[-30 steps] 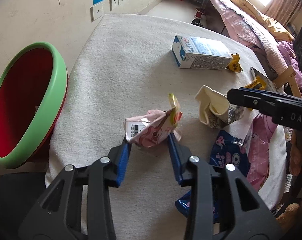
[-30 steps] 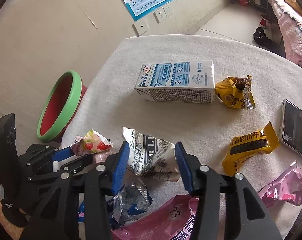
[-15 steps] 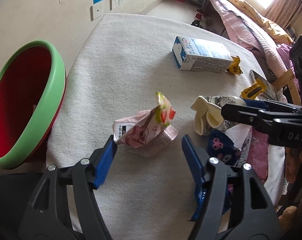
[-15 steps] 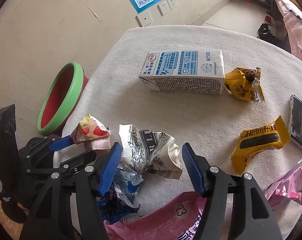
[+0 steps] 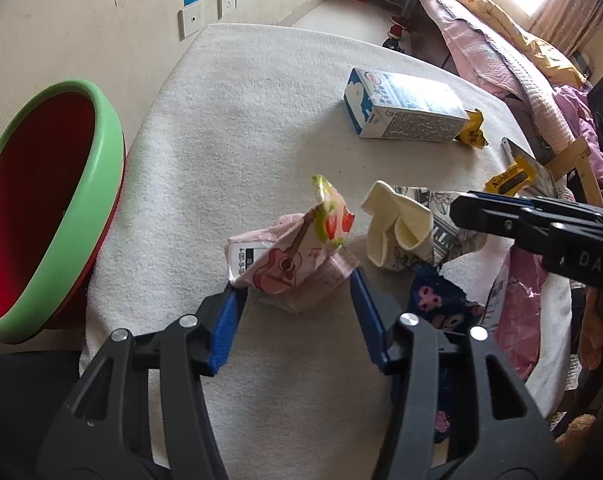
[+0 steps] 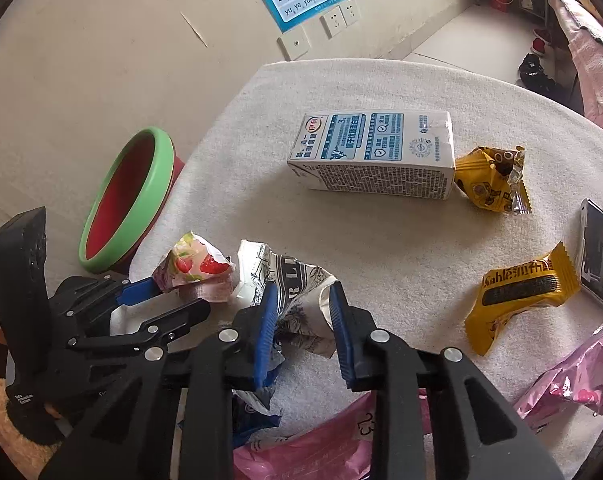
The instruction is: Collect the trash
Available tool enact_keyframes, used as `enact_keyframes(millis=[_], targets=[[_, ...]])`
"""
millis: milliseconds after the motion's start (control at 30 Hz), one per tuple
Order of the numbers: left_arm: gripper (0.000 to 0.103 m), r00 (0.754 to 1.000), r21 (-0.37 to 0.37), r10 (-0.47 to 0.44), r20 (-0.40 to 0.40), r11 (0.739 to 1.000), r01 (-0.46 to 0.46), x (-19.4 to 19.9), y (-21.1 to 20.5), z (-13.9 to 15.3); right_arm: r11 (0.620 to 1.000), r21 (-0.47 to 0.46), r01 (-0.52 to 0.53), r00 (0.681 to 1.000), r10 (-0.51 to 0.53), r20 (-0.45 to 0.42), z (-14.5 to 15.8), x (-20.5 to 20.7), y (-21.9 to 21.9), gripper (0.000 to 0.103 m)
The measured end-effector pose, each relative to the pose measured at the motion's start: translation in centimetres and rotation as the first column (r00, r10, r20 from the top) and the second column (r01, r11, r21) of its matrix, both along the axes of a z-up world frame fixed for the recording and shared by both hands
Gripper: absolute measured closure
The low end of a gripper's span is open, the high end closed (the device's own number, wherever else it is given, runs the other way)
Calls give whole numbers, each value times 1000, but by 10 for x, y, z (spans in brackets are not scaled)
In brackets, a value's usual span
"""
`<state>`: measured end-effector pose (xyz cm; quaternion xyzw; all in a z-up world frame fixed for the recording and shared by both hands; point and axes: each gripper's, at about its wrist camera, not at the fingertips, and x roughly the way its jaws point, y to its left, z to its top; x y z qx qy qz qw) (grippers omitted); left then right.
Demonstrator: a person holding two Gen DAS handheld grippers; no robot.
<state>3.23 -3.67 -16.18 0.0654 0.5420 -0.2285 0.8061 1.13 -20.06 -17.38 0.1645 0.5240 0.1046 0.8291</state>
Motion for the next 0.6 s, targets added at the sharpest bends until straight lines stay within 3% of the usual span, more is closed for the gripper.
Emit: enact_keyframes(millis=[167, 200, 233, 267, 500, 600], targets=[[57, 999, -11, 31, 13, 999, -31, 3, 7, 4, 1000, 7, -8, 1000, 8, 17, 4, 0, 0, 85], [64, 999, -14, 39, 13, 999, -38, 4, 9, 4, 1000, 8, -8, 1000, 8, 19, 4, 0, 1, 86], [96, 999, -11, 42, 6, 999, -42, 5, 10, 3, 1000, 8, -6, 1000, 6, 21, 4, 0, 0, 86], [97, 999, -5, 48, -5, 999, -48, 7, 12, 1, 1000, 10, -4, 1000, 4, 22, 4, 0, 0, 86], [95, 997, -8, 82, -7, 997, -82, 8, 21, 0, 1000, 16, -1, 1000, 1, 24, 5, -2, -1, 87], [76, 997, -17, 80, 21, 997, -80, 6, 22, 7, 1000, 17, -2, 1000, 2, 24, 6, -1, -2, 87]])
